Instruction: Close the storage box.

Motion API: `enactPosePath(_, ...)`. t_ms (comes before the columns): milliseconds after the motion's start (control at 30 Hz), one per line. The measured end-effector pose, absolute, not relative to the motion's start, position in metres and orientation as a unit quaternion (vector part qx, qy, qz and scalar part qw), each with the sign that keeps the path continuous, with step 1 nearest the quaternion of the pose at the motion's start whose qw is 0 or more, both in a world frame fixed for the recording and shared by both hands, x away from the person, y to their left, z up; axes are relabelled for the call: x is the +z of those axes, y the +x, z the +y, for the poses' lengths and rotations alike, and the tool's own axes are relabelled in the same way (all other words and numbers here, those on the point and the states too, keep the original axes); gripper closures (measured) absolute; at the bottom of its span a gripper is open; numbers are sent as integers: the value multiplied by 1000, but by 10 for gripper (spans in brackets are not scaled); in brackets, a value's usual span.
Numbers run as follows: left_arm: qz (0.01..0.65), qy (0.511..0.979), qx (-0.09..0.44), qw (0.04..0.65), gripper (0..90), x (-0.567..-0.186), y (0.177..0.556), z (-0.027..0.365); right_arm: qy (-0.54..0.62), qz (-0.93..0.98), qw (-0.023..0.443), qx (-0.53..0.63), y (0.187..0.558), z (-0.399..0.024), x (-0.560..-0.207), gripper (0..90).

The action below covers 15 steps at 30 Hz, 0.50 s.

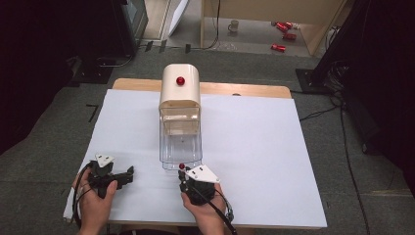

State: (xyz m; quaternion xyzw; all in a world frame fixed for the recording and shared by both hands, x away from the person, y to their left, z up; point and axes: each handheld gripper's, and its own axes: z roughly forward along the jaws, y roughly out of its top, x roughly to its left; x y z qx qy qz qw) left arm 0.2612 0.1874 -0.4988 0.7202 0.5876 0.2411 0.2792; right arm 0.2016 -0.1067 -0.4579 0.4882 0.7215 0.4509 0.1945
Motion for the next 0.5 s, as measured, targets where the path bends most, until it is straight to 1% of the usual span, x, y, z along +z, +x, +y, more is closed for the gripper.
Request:
enactPosePath(100, 588, 720, 241, 279, 0, -499, 261, 187, 489, 720, 195, 452, 203, -105, -459, 752)
enactPosePath(200, 588, 720, 241, 279, 0, -499, 261, 187, 495, 714, 186, 459, 205, -105, -459, 803)
enactPosePath(300, 588, 720, 241, 279, 0, -499, 261, 187, 495, 714, 182, 460, 205, -105, -459, 812)
enactPosePath(400, 588, 720, 241, 280, 0, -499, 261, 187, 494, 717, 182, 457, 205, -105, -459, 847)
enactPosePath(500, 588, 720, 241, 279, 0, -499, 261, 187, 494, 716, 181, 458, 204, -105, -458, 860)
